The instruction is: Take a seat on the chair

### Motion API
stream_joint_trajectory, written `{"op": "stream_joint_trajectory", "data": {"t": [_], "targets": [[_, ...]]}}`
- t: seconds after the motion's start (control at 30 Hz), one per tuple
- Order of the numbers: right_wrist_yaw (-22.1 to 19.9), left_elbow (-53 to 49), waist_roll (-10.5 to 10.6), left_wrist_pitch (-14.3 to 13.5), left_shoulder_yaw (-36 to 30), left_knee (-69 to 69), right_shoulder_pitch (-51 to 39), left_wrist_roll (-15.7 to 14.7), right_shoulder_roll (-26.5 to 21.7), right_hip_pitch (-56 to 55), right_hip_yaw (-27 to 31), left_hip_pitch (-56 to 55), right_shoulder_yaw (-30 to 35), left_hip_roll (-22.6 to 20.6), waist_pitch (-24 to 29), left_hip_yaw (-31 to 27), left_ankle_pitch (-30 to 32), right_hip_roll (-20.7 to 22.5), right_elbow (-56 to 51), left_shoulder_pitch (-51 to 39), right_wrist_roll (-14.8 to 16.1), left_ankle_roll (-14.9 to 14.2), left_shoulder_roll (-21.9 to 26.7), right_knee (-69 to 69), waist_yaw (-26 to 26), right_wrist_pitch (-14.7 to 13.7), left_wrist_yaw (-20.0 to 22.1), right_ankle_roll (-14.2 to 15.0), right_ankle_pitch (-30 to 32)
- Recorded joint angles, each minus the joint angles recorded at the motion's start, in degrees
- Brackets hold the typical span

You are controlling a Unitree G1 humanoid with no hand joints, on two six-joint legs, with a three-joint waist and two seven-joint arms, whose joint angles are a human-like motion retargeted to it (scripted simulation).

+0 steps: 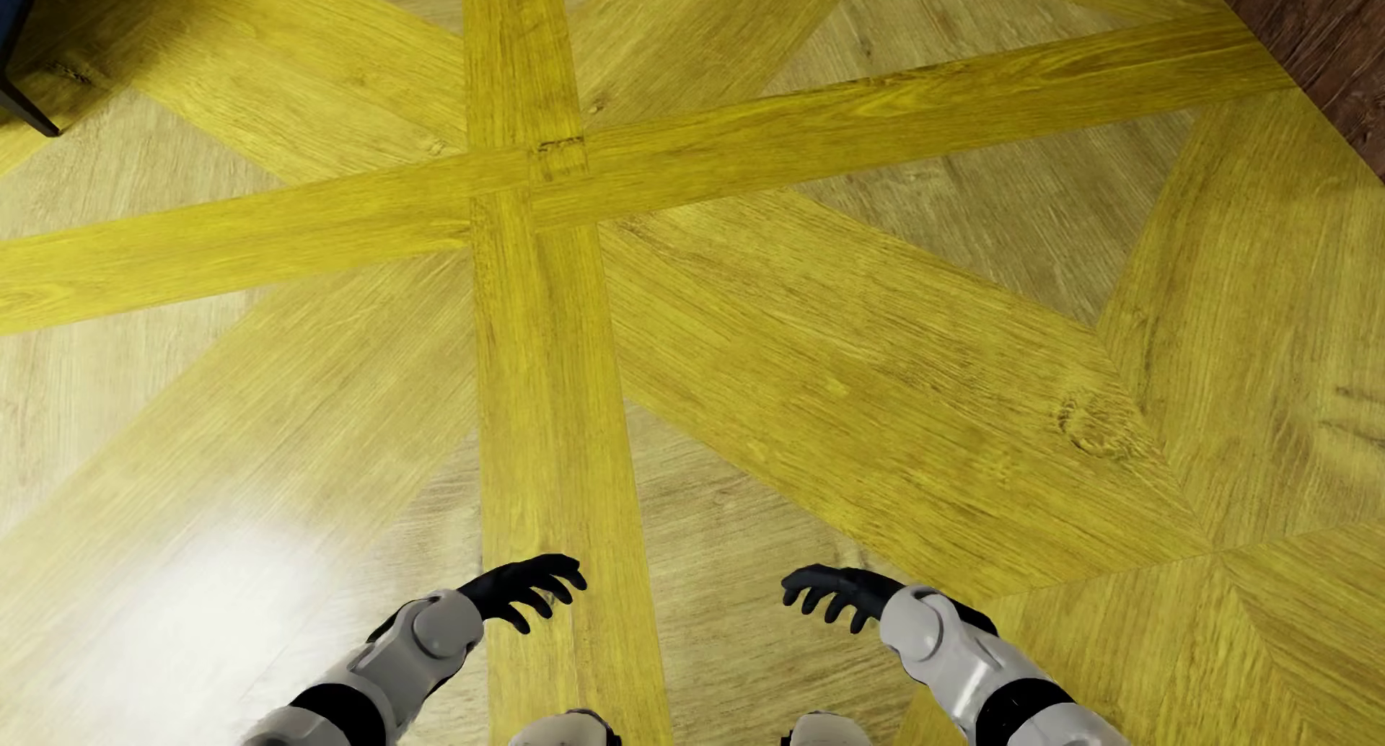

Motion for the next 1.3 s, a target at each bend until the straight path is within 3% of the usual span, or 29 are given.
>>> {"op": "stream_joint_trajectory", "data": {"t": [0.17,0.2,0.23,0.27,0.33,0.43,0.53,0.63,0.73,0.83,1.03,1.17,1.3], "targets": [[1.9,-12.6,-0.1,-2.6,-10.2,25.0,-17.7,1.4,-5.0,-21.7,4.4,-22.7,18.2,2.6,13.6,-1.5,-6.0,-1.3,-14.1,-12.2,-4.5,-1.5,5.3,22.6,-0.3,-3.0,1.0,1.4,-4.6],[3.0,-17.4,-0.3,-3.9,-12.1,29.8,-21.7,2.7,-6.3,-26.3,5.5,-27.3,21.4,3.0,16.2,-2.1,-7.0,-1.7,-17.0,-14.9,-5.6,-1.9,7.8,27.2,-0.3,-4.2,-1.2,2.1,-5.6],[3.7,-23.1,-0.3,-4.9,-14.0,34.6,-25.6,2.2,-8.3,-30.9,6.5,-31.9,25.0,3.5,18.5,-2.8,-8.0,-2.1,-20.9,-17.2,-6.7,-2.6,11.0,31.8,-0.3,-6.0,-2.2,2.9,-6.6],[3.0,-29.6,-0.5,-5.5,-15.4,39.4,-29.5,0.3,-10.6,-35.2,7.5,-36.3,28.6,4.1,20.7,-3.5,-9.1,-2.2,-25.4,-19.2,-6.4,-3.4,15.1,36.4,-0.2,-6.5,-0.3,3.5,-7.5],[-5.1,-41.5,-0.7,-6.9,-17.5,48.7,-36.2,-3.6,-17.0,-43.3,9.4,-45.0,33.9,5.3,24.8,-4.8,-10.6,-2.3,-36.0,-24.3,-2.9,-4.5,23.4,45.1,0.2,-6.1,2.9,4.7,-9.3],[-20.7,-54.2,-0.8,-9.5,-22.2,60.4,-42.6,-10.3,-27.1,-54.8,12.4,-56.6,37.3,5.8,30.0,-6.9,-12.3,-3.2,-49.6,-32.0,3.3,-6.7,32.6,57.2,0.1,-6.3,13.1,6.5,-11.5],[-31.9,-67.2,-1.0,-13.1,-20.2,71.1,-37.8,-14.6,-34.2,-63.3,14.8,-65.8,30.4,6.6,33.4,-9.0,-13.6,-3.2,-58.7,-31.4,4.4,-8.5,41.3,67.8,-0.2,-8.0,21.0,7.8,-13.6],[-35.7,-73.9,-1.1,-15.3,-13.6,79.0,-31.4,-15.3,-37.2,-68.0,16.3,-70.8,22.0,7.5,35.3,-10.4,-14.1,-3.3,-63.5,-25.3,4.3,-9.5,45.2,75.5,-0.4,-8.8,25.6,8.7,-14.6],[-35.1,-73.6,-1.1,-14.7,-9.5,83.0,-25.2,-13.8,-36.6,-68.4,17.1,-71.2,16.0,7.6,34.8,-10.8,-13.0,-3.5,-63.6,-20.6,3.4,-9.2,43.7,79.4,-0.1,-8.1,24.7,9.0,-14.0],[-30.7,-69.2,-1.4,-12.9,-6.3,84.3,-19.7,-11.9,-32.1,-65.0,16.9,-68.3,10.2,7.7,33.3,-11.1,-10.6,-3.9,-58.9,-16.3,2.2,-8.5,39.6,80.6,0.0,-7.2,20.9,9.0,-12.2],[-21.7,-53.8,-1.7,-10.0,5.5,84.2,-7.3,-5.0,-17.1,-54.6,15.6,-58.1,-1.9,8.3,27.5,-10.4,-9.1,-5.2,-43.3,-3.2,-0.4,-7.4,21.6,80.5,0.4,-5.9,13.9,8.5,-10.5],[-19.7,-43.8,-1.1,-8.7,11.8,83.4,-3.0,-2.9,-9.5,-49.6,15.0,-53.7,-6.7,7.6,23.5,-10.1,-8.4,-5.1,-34.3,1.7,-0.6,-6.2,8.6,79.4,0.9,-5.4,15.3,7.9,-9.5],[-21.5,-36.4,-0.3,-7.9,10.0,83.2,-1.1,-3.9,-7.1,-45.5,14.5,-50.7,-7.8,5.8,20.5,-9.8,-7.7,-4.7,-27.6,1.3,1.7,-4.2,6.4,78.6,1.2,-3.9,16.9,7.2,-9.0]]}}
